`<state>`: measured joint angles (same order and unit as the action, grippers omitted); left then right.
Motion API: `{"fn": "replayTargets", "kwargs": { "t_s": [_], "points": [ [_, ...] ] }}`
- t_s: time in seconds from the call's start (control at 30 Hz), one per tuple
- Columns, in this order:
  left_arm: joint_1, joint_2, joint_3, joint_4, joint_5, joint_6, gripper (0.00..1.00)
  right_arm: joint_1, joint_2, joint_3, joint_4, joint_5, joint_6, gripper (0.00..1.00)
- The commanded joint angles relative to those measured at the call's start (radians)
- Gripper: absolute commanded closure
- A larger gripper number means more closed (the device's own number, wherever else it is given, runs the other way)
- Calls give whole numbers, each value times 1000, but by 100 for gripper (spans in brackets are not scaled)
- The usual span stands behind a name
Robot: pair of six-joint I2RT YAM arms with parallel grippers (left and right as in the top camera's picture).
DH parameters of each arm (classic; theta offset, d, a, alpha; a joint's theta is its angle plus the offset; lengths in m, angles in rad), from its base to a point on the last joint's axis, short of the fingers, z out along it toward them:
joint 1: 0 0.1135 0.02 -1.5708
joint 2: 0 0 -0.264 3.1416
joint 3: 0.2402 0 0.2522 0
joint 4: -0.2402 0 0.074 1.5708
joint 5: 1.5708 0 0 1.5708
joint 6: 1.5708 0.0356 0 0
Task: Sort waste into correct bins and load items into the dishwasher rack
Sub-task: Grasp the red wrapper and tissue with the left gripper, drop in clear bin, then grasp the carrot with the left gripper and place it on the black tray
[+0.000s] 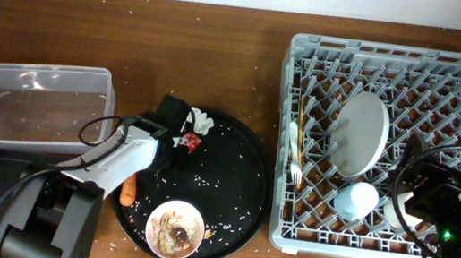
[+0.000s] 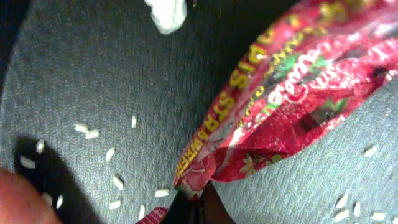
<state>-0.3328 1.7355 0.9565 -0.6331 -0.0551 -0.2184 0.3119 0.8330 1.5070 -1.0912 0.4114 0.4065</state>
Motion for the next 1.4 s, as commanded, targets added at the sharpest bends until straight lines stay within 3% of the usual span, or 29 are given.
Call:
{"fn": "replayTargets", "kwargs": {
  "t_s": [0.0, 0.07, 0.13, 0.2, 0.27, 0.3, 0.4, 0.43, 0.5, 0.57, 0.7, 0.73, 0.77, 0.8, 0.83, 0.87, 0.97, 1.03, 1.1, 1.13, 1.17, 1.2, 1.23, 1.3, 1.37],
  "points": [
    [0, -96, 108, -157, 14, 3, 100, -5, -2, 2, 3, 19, -10, 1],
    [44, -246, 219, -283, -47, 2, 100, -5, -2, 2, 3, 19, -10, 1],
    [281, -373, 241, -312, -129, -15, 100, -5, -2, 2, 3, 19, -10, 1],
    [497, -363, 241, -323, -124, -16, 100, -5, -2, 2, 3, 19, -10, 1],
    [563, -336, 241, -288, -125, -16, 38, -5, -2, 2, 3, 19, -10, 1],
    [563, -336, 257, -264, -124, -16, 23, -5, -2, 2, 3, 19, -10, 1],
    [533, -337, 304, -261, 65, -12, 25, -5, -2, 2, 3, 19, -10, 1],
    [456, -320, 301, -217, 179, 86, 29, -5, -2, 2, 3, 19, -10, 1],
    [233, -207, 301, -121, 174, 236, 29, -5, -2, 2, 3, 19, -10, 1],
    [96, -27, 301, -21, 100, 234, 31, -5, -2, 2, 3, 19, -10, 1],
    [14, 214, 301, 148, 111, 231, 33, -5, -2, 2, 3, 19, -10, 1],
    [12, 245, 301, 150, 111, 231, 39, -5, -2, 2, 3, 19, -10, 1],
    [12, 257, 301, 149, 113, 231, 53, -5, -2, 2, 3, 19, -10, 1],
    [12, 255, 302, 149, 124, 230, 79, -5, -2, 2, 3, 19, -10, 1],
    [12, 245, 312, 135, 146, 230, 96, -5, -2, 2, 3, 19, -10, 1],
    [12, 219, 338, 89, 145, 211, 100, -5, -2, 2, 3, 19, -10, 1],
    [48, 42, 488, -223, 35, 204, 100, -5, -2, 2, 3, 19, -10, 1],
    [233, -68, 501, -352, -120, 159, 100, -5, -2, 2, 3, 19, -10, 1],
    [431, -53, 501, -357, -78, 150, 96, -5, -2, 2, 3, 19, -10, 1],
    [473, -53, 501, -352, -48, 136, 63, -5, -2, 2, 3, 19, -10, 1],
    [492, -57, 506, -352, -8, 137, 45, -5, -2, 2, 3, 19, -10, 1],
    [492, -67, 513, -376, -1, 137, 39, -5, -2, 2, 3, 19, -10, 1],
    [483, -101, 531, -428, -1, 137, 25, -5, -2, 2, 3, 19, -10, 1],
    [449, -219, 541, -484, -10, 136, 23, -5, -2, 2, 3, 19, -10, 1],
    [421, -273, 536, -557, 55, 87, 32, -5, -2, 2, 3, 19, -10, 1]
  ]
}}
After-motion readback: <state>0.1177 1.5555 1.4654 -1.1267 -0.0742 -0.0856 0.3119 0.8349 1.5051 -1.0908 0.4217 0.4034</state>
